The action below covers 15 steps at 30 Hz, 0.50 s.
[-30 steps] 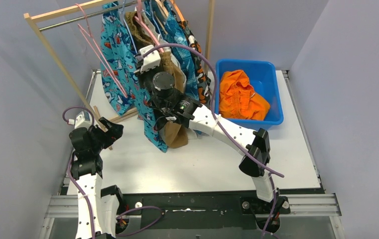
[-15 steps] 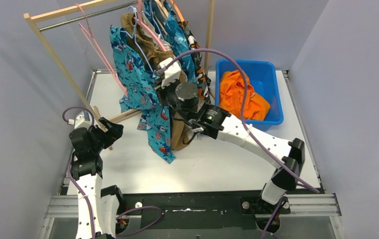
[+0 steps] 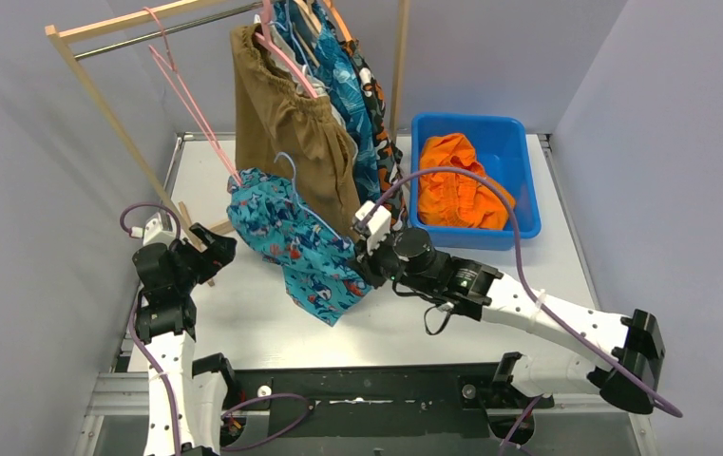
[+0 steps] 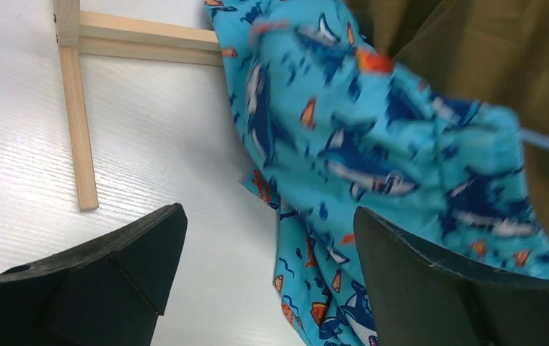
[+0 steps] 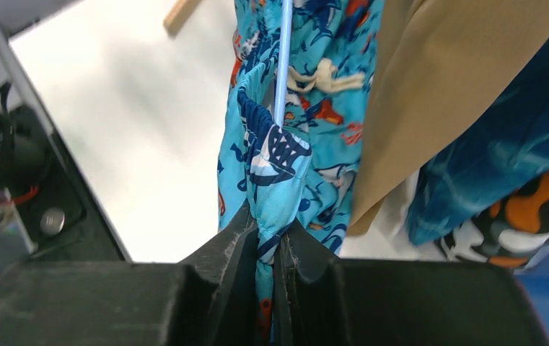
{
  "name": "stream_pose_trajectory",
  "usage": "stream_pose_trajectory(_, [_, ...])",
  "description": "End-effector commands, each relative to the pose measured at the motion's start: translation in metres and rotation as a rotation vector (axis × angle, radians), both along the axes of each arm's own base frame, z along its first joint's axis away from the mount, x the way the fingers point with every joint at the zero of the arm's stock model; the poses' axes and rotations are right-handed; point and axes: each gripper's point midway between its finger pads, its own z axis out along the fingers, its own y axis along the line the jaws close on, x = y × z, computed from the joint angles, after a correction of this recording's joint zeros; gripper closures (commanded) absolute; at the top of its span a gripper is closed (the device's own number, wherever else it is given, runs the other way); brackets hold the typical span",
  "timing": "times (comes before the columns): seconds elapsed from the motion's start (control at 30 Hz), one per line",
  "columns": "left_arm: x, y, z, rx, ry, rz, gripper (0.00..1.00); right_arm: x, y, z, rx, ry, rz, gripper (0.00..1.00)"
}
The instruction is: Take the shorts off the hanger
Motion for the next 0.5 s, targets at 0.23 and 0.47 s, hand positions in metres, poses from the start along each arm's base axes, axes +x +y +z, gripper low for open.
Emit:
stream_pose_trajectory(0.23, [0.006,-0.028,0.038,0.017,-0.163,-0.175,0.13,-0.055,-0.057,-0.012,0.024,0.046,0.185,1.0])
stream_pose_trajectory(0.47, [-0.011,-0.087,0.075,-0.21,-0.345,-0.441,0.19,-0.074,-0.072,-0.015,0.047,0.064,0.255,1.0])
